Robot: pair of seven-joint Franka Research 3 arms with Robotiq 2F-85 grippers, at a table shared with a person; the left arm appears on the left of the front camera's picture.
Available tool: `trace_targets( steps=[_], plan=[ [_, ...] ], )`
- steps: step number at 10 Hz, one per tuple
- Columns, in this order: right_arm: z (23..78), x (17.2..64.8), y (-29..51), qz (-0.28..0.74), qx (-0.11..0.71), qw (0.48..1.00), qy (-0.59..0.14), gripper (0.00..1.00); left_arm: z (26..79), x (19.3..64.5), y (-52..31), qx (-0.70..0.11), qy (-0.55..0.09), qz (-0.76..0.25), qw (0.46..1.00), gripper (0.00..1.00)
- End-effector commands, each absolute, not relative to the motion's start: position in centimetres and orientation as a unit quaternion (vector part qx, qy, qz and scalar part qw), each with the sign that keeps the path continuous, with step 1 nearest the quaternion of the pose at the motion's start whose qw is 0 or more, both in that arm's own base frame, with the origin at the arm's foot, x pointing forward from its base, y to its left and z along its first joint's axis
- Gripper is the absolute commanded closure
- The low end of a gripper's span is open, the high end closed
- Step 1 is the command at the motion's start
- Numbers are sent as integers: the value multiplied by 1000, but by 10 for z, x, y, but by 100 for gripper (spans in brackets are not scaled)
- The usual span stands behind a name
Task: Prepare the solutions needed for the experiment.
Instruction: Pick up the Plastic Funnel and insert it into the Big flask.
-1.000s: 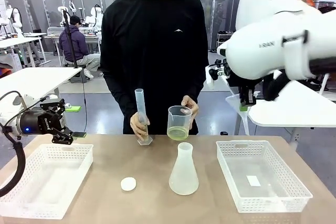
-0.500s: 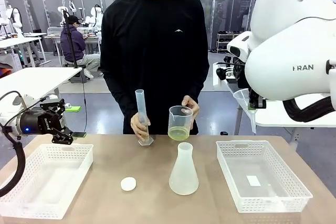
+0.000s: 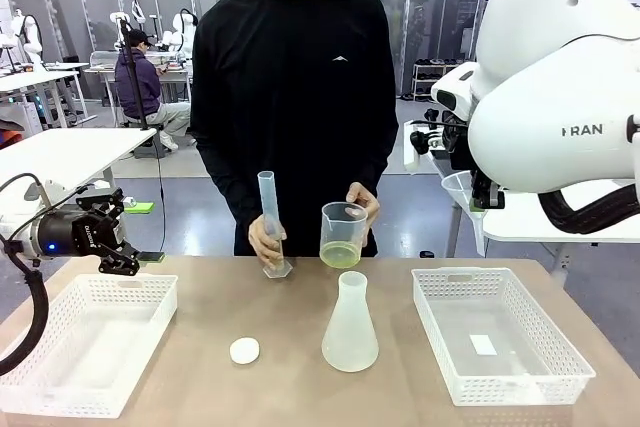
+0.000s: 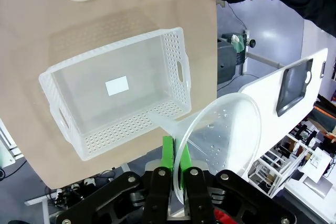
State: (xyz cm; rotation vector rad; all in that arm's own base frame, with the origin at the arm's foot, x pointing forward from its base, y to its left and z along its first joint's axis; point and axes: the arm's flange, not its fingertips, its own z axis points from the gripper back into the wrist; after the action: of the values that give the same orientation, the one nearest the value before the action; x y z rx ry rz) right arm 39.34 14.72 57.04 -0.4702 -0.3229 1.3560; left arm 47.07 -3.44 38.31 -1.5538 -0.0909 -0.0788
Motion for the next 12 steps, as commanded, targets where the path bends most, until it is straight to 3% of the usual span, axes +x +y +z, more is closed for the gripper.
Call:
trace_targets(
  steps=[1,7,12],
  plan=[
    [570,394,147,618,-213,743,-147,95,385,469,-34,-699,-41,-42,713,0],
    [567,372,245,733,-173,606,-256,95,385,469,-34,-699,-41,-42,713,0],
    [573,343,268,755,-141,574,-285,95,385,469,-34,-699,-41,-42,713,0]
  ],
)
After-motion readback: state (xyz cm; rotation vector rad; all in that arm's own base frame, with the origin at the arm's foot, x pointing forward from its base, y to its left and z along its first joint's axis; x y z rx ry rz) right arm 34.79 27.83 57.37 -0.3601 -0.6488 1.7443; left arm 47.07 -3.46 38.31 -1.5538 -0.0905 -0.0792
